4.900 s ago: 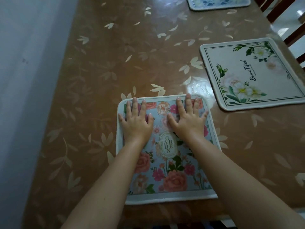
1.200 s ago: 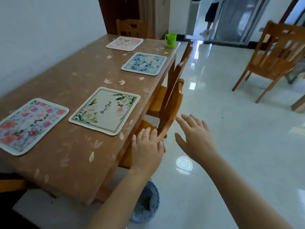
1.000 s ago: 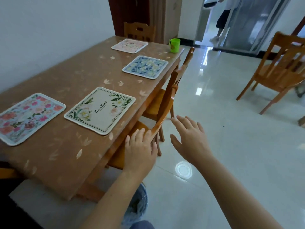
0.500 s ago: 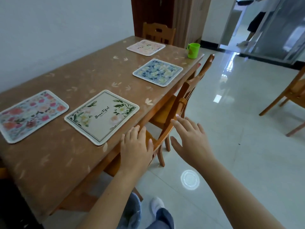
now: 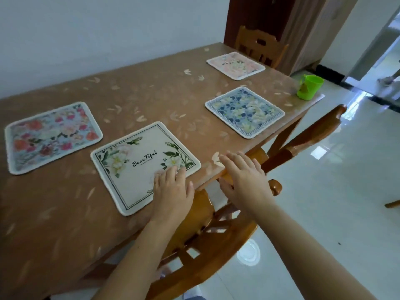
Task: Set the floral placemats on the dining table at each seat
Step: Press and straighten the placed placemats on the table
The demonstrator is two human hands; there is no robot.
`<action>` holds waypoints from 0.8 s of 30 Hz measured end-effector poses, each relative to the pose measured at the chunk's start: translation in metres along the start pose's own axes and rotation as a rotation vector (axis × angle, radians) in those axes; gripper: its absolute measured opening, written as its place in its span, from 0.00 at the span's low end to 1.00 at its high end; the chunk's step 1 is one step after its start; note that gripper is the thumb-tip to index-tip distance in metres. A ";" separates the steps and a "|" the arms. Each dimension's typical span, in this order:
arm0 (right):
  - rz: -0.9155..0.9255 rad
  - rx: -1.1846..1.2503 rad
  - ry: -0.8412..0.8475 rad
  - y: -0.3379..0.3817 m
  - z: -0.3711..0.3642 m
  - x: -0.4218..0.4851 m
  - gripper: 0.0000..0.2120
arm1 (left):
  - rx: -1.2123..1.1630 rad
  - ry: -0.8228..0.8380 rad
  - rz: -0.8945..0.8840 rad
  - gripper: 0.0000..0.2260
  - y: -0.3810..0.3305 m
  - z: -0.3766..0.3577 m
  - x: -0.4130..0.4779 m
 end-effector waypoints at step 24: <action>0.599 0.140 0.372 -0.023 -0.123 0.145 0.23 | 0.209 0.062 0.557 0.21 0.053 -0.081 0.040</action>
Point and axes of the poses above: each hand's wrist, its own x-axis towards the middle knuckle, its own z-axis out of the back of the hand, y = z × x, the point moved 5 cm from there along x, towards the middle knuckle, and after that the axes turned 2 degrees about z, right-handed, at the moved point
